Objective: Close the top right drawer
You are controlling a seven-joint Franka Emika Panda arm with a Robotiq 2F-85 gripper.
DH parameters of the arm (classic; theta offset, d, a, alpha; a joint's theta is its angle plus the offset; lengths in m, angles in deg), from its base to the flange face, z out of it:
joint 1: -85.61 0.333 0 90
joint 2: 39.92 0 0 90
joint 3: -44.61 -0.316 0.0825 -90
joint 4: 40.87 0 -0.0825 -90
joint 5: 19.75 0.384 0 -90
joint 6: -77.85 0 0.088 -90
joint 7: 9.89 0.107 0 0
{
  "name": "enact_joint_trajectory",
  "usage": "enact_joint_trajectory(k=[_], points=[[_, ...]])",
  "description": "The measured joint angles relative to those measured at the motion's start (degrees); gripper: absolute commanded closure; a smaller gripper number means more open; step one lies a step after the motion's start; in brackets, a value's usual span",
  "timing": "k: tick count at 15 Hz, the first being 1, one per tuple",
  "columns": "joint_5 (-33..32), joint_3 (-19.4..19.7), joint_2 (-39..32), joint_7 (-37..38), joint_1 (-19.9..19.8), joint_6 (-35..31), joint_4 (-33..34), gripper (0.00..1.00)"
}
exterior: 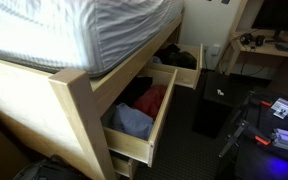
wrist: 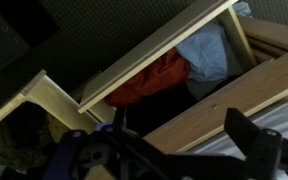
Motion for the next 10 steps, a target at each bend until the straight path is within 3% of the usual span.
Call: enact_joint_trajectory(k=[6,10], points=[[-3.79,6.82,-10.69,5.61,-9.98,-15.81,-6.60,0.00],[-3.96,6.67,-12.99,11.74,-11.22,-16.22,-7.09,0.00]])
